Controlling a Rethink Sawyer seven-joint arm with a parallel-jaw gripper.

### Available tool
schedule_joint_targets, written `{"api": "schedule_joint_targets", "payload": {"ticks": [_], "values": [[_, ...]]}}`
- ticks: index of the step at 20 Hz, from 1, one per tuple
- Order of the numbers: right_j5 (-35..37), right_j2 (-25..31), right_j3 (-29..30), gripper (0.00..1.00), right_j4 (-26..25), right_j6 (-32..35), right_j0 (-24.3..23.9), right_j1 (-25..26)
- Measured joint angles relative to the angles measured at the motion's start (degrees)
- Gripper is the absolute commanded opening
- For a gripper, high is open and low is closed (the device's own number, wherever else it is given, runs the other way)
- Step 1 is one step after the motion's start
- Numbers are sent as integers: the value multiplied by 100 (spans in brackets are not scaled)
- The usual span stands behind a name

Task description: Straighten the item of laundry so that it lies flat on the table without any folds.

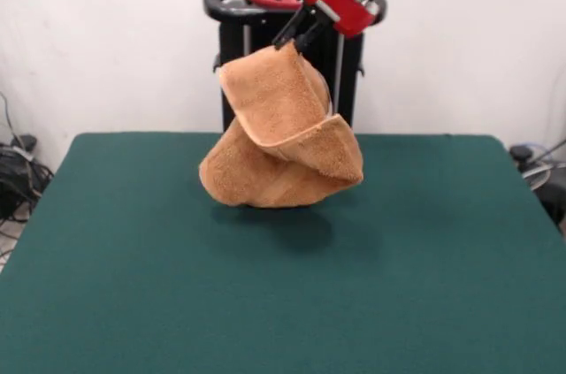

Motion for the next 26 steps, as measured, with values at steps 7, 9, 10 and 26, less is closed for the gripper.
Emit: {"api": "schedule_joint_targets", "payload": {"ticks": [7, 9, 10, 26], "values": [[-12, 1557, 828, 0, 477, 0, -2165, -1186], [-87, 2203, 1271, 0, 630, 0, -3108, -1536], [-96, 2318, 1361, 0, 654, -1, -3243, -1600], [-267, 3300, 1933, 0, 263, 0, -3240, -1993]]}}
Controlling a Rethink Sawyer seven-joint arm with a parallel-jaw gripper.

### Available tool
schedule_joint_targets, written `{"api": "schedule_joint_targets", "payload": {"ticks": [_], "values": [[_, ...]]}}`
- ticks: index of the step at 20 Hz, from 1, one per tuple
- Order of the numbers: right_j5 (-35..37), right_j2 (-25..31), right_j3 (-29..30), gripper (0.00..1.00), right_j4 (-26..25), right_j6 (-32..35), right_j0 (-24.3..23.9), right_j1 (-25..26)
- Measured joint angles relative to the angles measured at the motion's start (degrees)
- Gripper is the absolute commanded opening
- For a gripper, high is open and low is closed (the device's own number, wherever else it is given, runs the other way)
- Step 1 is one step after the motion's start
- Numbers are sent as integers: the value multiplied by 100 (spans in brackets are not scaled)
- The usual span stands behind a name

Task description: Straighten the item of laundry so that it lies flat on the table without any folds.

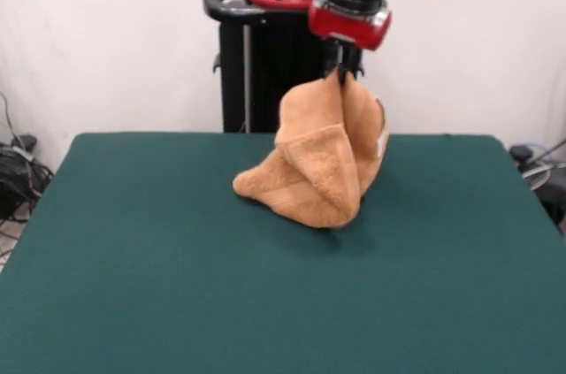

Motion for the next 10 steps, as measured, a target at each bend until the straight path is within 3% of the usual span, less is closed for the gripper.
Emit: {"api": "schedule_joint_targets", "payload": {"ticks": [4, 10], "values": [[-665, -342, -373, 0, -507, 0, -16, 526], [-1372, -690, -866, 0, -783, 0, -185, 1091]]}}
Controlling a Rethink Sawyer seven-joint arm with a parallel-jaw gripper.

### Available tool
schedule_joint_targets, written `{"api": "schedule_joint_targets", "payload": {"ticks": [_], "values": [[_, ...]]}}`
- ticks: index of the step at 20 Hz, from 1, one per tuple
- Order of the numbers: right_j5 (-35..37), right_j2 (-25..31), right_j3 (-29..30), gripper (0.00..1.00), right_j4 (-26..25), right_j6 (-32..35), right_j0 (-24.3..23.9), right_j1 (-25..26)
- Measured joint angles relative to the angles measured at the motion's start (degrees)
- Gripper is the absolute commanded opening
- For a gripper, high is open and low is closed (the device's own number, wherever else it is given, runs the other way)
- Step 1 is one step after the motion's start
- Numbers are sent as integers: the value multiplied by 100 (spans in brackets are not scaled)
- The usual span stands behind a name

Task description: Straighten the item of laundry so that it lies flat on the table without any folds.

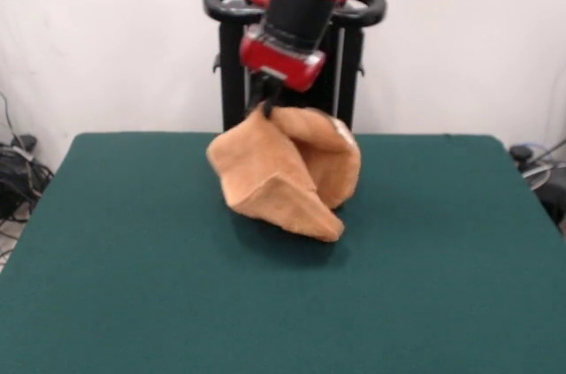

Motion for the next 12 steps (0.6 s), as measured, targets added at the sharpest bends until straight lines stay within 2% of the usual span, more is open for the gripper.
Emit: {"api": "schedule_joint_targets", "payload": {"ticks": [12], "values": [[-442, -477, -821, 0, -31, 0, -367, 1037]]}}
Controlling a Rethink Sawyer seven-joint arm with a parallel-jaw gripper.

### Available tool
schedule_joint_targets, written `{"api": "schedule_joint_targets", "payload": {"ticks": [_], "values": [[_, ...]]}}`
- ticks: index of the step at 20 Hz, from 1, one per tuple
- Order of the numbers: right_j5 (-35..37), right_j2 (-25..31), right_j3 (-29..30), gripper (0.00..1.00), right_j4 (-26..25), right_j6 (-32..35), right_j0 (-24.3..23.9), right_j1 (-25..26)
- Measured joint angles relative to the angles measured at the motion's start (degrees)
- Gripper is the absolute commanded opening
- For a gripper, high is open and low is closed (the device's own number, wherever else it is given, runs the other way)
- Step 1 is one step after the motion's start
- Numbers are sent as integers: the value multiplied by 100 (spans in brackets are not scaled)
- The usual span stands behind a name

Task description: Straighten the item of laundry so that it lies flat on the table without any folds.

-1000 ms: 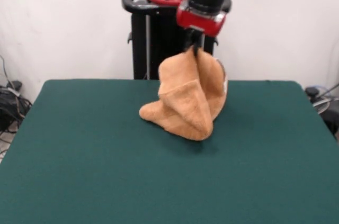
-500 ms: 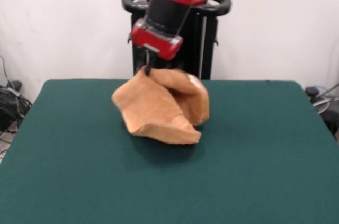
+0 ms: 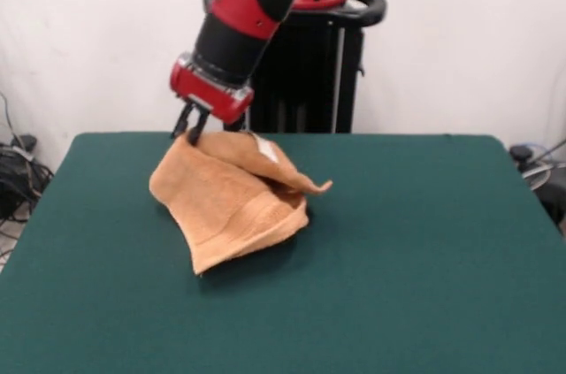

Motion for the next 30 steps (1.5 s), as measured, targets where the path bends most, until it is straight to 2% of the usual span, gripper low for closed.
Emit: {"api": "schedule_joint_targets", "payload": {"ticks": [5, 8, 11, 19, 26, 30], "values": [[-13, -184, -377, 0, 0, 0, -39, 541], [-27, -176, -455, 0, -14, 0, -79, 659], [-45, -31, -517, 0, -138, 0, -337, 749], [291, 756, -512, 0, -480, 0, -1302, 520], [1034, 1337, -472, 0, -856, 0, -1738, 116], [1198, 1619, -425, 0, -1112, 0, -1905, 3]]}}
